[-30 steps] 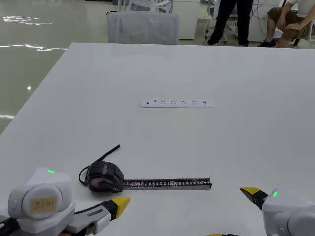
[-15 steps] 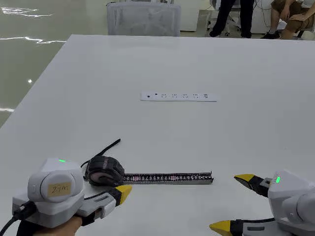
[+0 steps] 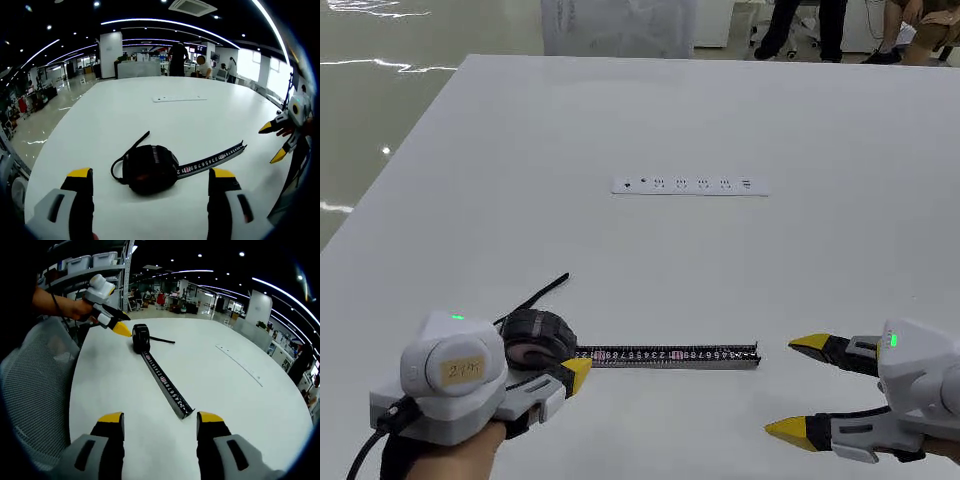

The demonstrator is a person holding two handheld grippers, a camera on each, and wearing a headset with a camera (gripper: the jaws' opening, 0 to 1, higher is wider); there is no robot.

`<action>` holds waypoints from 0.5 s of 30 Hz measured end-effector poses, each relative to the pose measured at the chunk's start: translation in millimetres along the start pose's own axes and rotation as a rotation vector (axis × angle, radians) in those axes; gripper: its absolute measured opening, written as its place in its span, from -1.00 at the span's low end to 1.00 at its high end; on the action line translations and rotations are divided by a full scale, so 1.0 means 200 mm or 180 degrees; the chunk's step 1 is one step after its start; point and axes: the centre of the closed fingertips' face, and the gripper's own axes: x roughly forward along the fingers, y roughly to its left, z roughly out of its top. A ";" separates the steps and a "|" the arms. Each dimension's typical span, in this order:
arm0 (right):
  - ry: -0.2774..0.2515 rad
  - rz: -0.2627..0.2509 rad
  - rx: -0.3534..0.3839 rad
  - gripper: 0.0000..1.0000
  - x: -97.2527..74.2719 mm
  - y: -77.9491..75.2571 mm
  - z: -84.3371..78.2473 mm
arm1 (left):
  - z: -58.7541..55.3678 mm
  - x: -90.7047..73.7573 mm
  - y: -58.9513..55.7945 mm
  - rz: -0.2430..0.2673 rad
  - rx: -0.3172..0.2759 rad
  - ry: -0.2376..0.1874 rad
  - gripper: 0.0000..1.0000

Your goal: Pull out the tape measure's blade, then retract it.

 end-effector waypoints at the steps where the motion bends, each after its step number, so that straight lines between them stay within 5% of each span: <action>1: 0.0005 0.0024 -0.0017 0.18 0.01 -0.01 -0.01 | 0.00 0.01 0.00 0.0009 -0.0007 -0.0001 0.86; 15: 0.0053 0.0339 -0.0322 -0.01 0.09 -0.11 -0.04 | -0.03 0.06 0.04 0.0159 -0.0086 0.0098 0.78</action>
